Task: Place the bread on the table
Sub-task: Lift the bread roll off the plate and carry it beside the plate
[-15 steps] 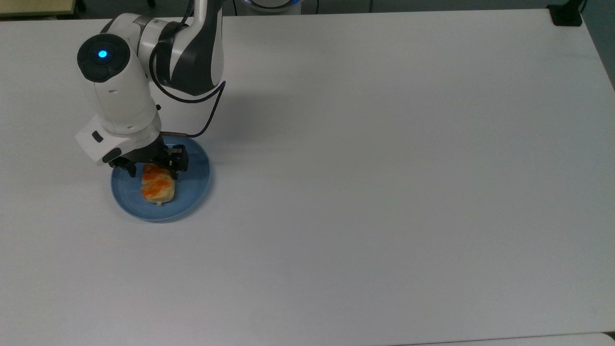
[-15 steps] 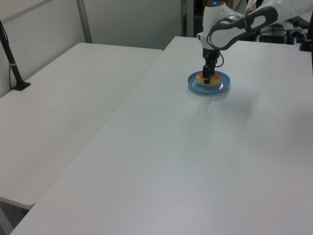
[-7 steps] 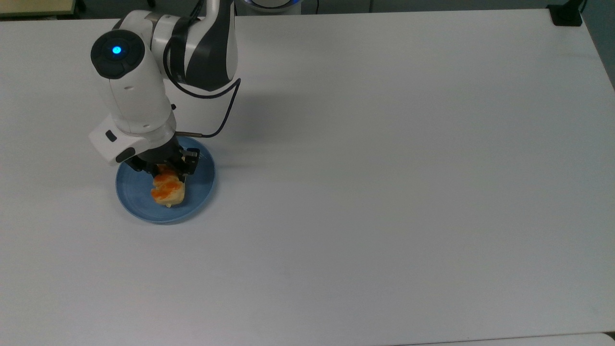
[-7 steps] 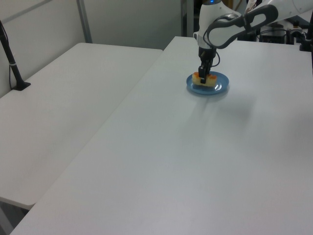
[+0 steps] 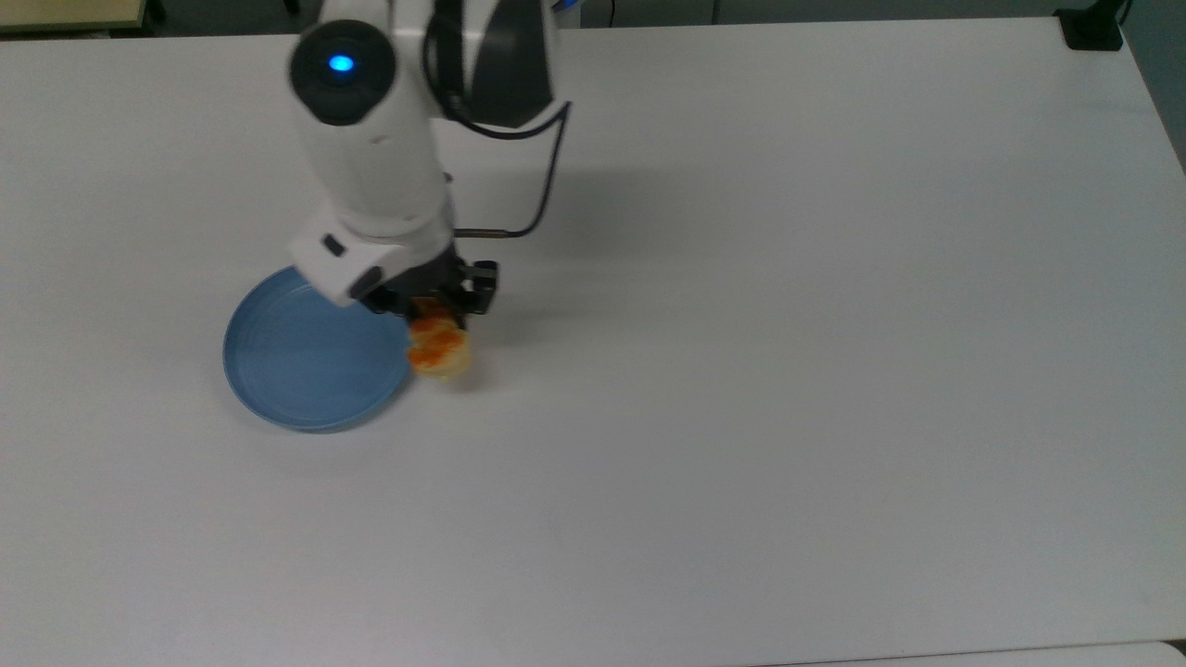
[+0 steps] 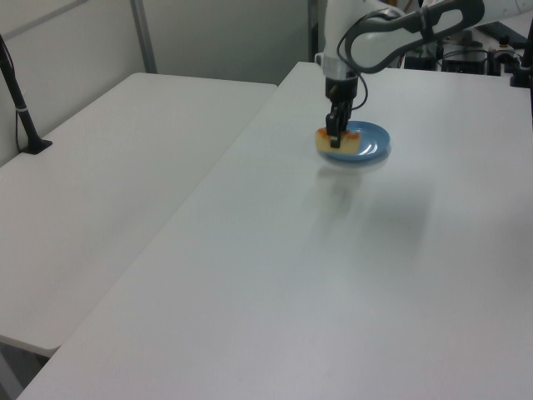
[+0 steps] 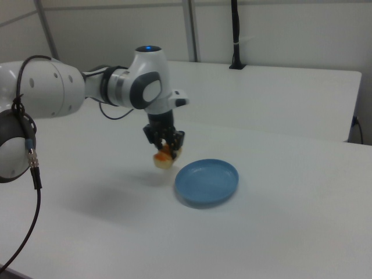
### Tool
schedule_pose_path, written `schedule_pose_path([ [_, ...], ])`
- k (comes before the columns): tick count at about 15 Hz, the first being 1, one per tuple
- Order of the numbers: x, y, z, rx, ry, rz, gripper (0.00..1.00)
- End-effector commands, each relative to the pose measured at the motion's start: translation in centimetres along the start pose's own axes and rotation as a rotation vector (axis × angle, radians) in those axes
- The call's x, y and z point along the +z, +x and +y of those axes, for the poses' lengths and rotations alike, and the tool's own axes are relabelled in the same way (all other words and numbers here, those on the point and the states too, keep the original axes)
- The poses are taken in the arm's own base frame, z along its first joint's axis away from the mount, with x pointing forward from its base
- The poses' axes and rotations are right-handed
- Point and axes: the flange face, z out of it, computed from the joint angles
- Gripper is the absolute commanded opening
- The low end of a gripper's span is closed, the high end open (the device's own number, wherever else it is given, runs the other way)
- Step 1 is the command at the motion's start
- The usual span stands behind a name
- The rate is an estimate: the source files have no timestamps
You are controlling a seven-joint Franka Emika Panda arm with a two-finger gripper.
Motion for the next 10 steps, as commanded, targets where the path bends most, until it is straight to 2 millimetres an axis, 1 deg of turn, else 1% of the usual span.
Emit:
schedule_pose_path([
  [1, 1.1, -0.5, -6.7, 0.002, -0.025, -0.024, 0.49],
  [2, 1.4, -0.5, -8.1, 0.008, -0.023, -0.016, 0.51],
  [4, 3.7, -0.6, -10.9, 0.019, -0.043, -0.009, 0.55],
  [5, 5.3, -0.8, -11.5, 0.019, -0.072, -0.006, 0.59],
  [6, 6.2, -1.0, -11.6, 0.015, -0.099, -0.004, 0.74],
  [7, 6.6, -1.1, -11.2, 0.004, -0.115, -0.008, 1.00],
  [8, 6.1, -1.1, -10.8, 0.002, -0.118, -0.010, 1.00],
  [9, 4.8, -1.0, -10.8, -0.001, -0.120, 0.004, 1.00],
  [10, 2.6, -1.2, -10.7, 0.003, -0.126, 0.017, 1.00],
])
